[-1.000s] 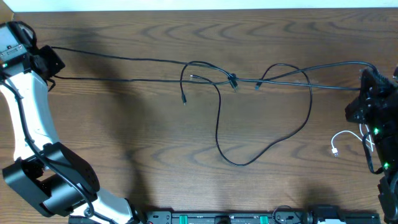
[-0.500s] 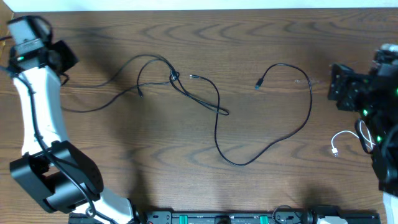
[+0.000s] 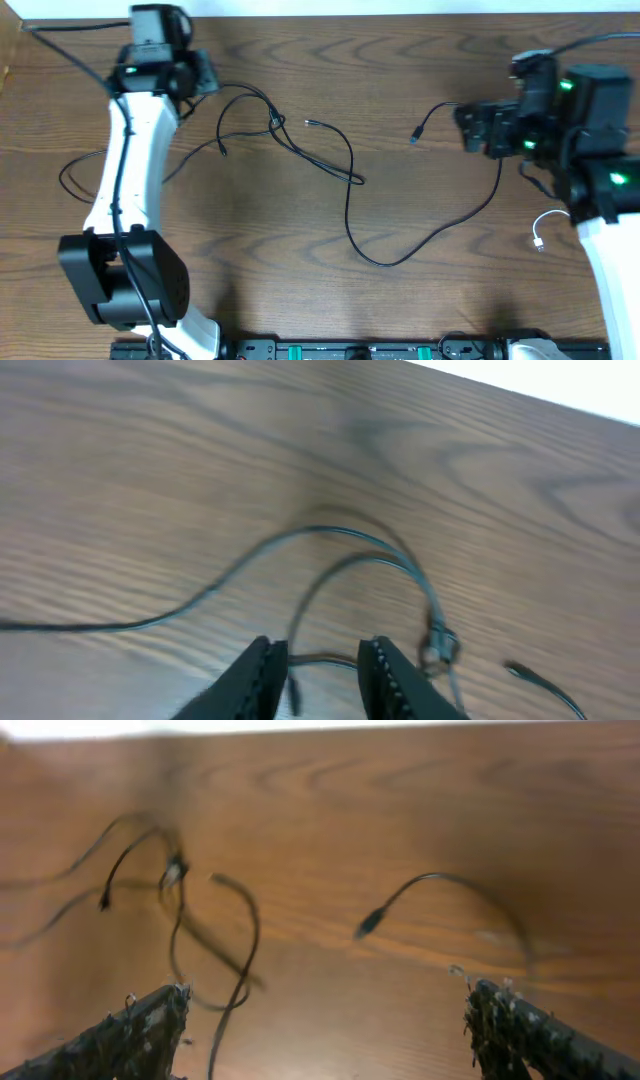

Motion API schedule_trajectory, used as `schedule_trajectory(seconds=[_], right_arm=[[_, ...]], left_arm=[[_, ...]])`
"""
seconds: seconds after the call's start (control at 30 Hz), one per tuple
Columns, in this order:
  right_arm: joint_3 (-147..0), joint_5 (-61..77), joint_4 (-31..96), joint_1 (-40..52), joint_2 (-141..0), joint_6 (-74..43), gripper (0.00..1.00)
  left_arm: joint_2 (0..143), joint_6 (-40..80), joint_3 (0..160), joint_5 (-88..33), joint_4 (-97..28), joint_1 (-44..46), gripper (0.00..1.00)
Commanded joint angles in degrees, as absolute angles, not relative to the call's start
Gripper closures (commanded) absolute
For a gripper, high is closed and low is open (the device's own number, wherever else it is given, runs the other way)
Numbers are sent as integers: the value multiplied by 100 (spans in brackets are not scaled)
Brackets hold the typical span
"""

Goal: Untangle cables

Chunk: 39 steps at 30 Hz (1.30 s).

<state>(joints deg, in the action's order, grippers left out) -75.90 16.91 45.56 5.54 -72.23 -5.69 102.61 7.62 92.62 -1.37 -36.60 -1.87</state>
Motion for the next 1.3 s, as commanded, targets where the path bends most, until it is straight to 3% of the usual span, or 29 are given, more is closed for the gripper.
schedule_trajectory(seconds=[0.0, 0.2, 0.3, 0.77, 0.87, 1.27], right_arm=[[-7607, 1922, 4466, 1044, -7544, -353, 12], [-7607, 2097, 4259, 1717, -8009, -390, 10], [-7607, 2097, 4298, 2049, -8320, -473, 1], [-7607, 2119, 4108, 2864, -9966, -613, 1], [-7607, 2119, 4106, 2967, -10300, -613, 1], [-7607, 2104, 4084, 3339, -10654, -506, 1]], left_arm=[[10331, 733, 9386, -119, -3662, 56, 68], [10344, 714, 9386, -388, -3667, 261, 66], [10344, 716, 9386, -392, -3667, 261, 66], [10342, 613, 9386, -873, -3662, 261, 59], [10339, 454, 9386, -1033, -3658, 261, 52], [10337, 451, 9386, -1055, -3636, 261, 52]])
